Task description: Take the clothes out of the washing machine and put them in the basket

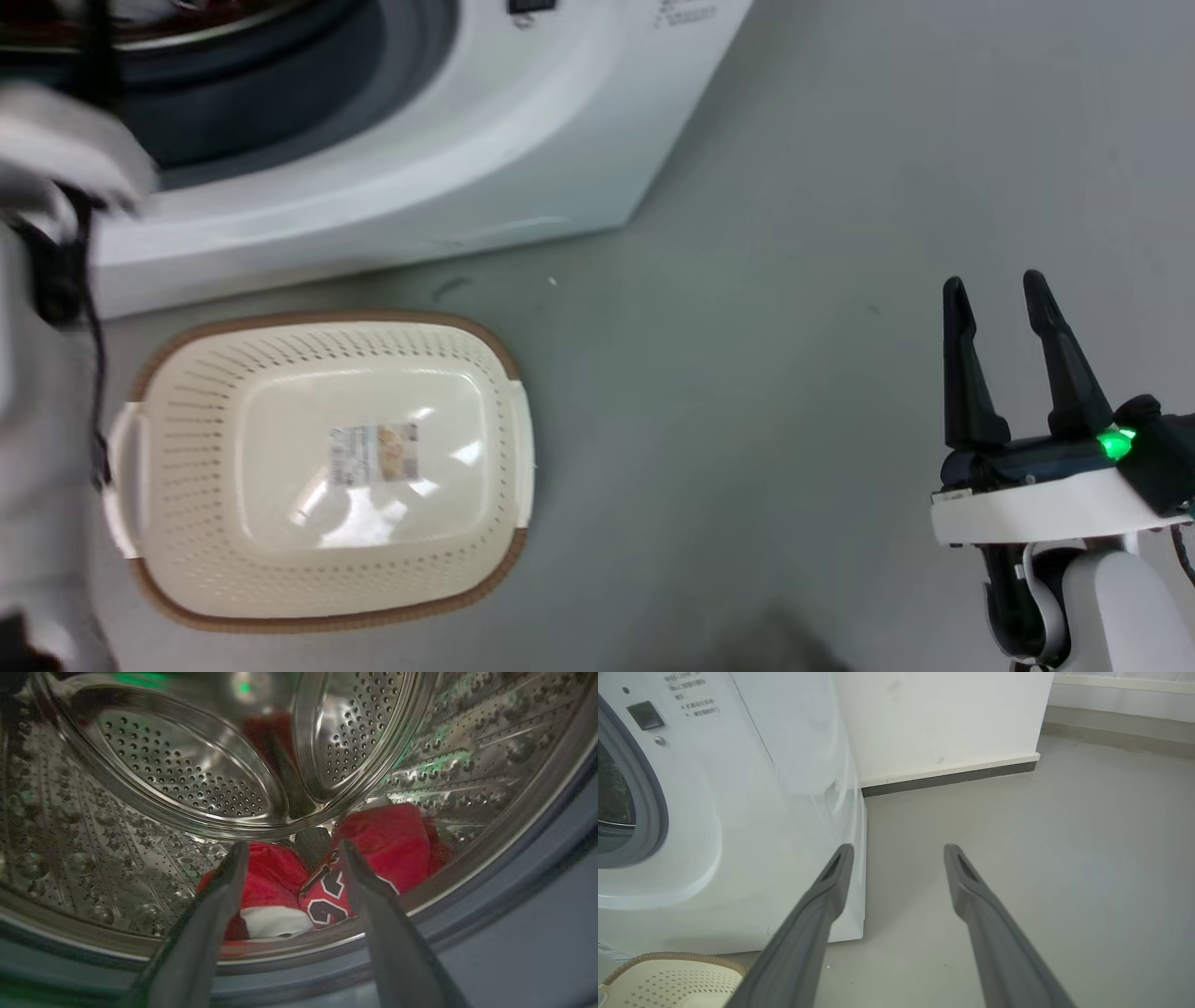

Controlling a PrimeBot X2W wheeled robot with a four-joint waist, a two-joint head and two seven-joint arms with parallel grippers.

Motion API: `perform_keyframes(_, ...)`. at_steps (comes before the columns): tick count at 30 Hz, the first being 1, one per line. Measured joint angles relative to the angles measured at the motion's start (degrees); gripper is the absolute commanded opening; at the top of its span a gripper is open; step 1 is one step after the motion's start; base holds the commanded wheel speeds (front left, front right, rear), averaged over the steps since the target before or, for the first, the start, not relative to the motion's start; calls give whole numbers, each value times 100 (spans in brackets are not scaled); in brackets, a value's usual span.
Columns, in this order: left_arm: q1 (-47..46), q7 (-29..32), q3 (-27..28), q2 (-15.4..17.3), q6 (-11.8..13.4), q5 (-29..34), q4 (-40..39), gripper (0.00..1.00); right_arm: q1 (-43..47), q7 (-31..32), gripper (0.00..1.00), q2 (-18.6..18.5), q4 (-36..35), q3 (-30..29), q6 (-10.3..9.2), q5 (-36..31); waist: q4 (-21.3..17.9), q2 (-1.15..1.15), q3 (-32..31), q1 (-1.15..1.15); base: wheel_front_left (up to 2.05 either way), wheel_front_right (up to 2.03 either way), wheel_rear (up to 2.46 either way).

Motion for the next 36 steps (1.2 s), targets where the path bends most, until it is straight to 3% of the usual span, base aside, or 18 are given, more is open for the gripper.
perform_keyframes(4,-1150,1090,-16,566,-26,12,477,100,-129,0,100,-2,-88,146,0,209,-247,0,432,0,0,0,0)
perform_keyframes(8,-2048,2210,-110,928,-33,-101,994,100,-219,0,100,-4,-224,264,0,325,-502,0,819,0,0,0,0)
perform_keyframes(13,-2895,3179,-268,1467,-34,-69,1388,100,-238,0,100,-2,-266,494,0,457,-821,0,1196,-1,0,0,0)
perform_keyframes(20,-3570,4369,-483,1827,-35,-59,1704,100,-299,0,100,-2,-322,721,0,601,-1123,0,1610,-1,0,0,0)
perform_keyframes(27,-3762,4831,-483,1992,-30,-121,1747,100,-330,0,100,-1,-366,858,1,683,-1291,0,1870,0,0,0,0)
perform_keyframes(28,-3771,4847,-482,1998,-31,-126,1734,97,-333,0,100,-1,-374,862,1,684,-1306,0,1895,-1,0,0,0)
perform_keyframes(29,-3788,4847,-477,2004,-15,-149,1718,20,-335,0,100,-1,-376,862,1,690,-1317,0,1919,-1,0,0,0)
perform_keyframes(30,-3796,4841,-475,2004,2,-165,1704,20,-336,0,100,-1,-376,859,1,690,-1324,0,1940,-1,0,0,0)
perform_keyframes(31,-3797,4812,-476,1997,4,-170,1691,0,-341,0,100,-1,-377,855,0,690,-1326,0,1956,-1,0,0,0)
perform_keyframes(36,-3786,4660,-464,1954,51,-263,1680,0,-357,0,100,-1,-361,851,1,669,-1274,0,1949,-1,0,0,0)
